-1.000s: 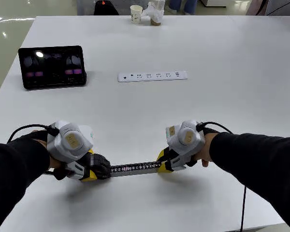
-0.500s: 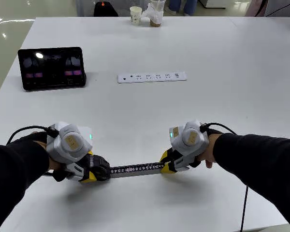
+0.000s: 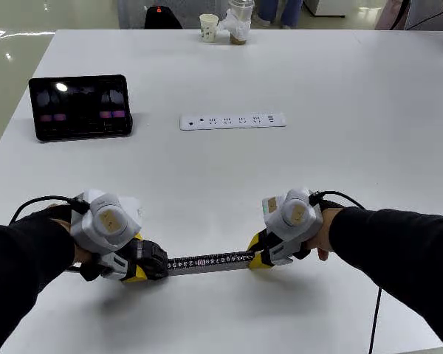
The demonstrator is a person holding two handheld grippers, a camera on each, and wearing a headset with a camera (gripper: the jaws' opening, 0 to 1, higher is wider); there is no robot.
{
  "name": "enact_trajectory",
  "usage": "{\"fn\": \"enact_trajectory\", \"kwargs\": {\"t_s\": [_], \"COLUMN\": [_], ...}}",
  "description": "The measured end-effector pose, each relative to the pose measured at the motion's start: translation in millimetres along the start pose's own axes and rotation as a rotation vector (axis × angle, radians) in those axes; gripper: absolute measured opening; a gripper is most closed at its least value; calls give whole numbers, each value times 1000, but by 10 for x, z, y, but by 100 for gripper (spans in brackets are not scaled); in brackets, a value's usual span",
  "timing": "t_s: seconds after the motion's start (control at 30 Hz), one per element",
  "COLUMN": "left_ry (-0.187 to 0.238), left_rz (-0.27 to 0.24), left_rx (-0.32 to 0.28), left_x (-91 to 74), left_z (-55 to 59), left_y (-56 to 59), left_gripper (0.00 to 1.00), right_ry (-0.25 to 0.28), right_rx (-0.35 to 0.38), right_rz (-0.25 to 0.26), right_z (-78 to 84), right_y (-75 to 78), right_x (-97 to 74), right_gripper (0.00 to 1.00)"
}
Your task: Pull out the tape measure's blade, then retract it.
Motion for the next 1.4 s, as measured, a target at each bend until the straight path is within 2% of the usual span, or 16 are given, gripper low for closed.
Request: {"fn": "enact_trajectory", "kwargs": {"t_s": [1.4], "left_ry": [-1], "left_rz": [-4], "left_rx": [7], "left_x": [-26], "left_z": [-1], "left_y": [41], "left_gripper": [31], "right_ry": [-33], "right_rx": [18], "right_rz": [24], "right_z": [330], "right_y": [55], "right_x": [-186], "right_gripper": [10]}}
Point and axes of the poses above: the centre of the closed fingertips' face, and the gripper's own axes: x roughly forward along the fingers, y roughly to its right, z roughly out of its underside, the point moved 4 cm from there along -x, roughly backward along the fingers, and after that the axes turned 10 degrees about z, right-handed, at the moved point
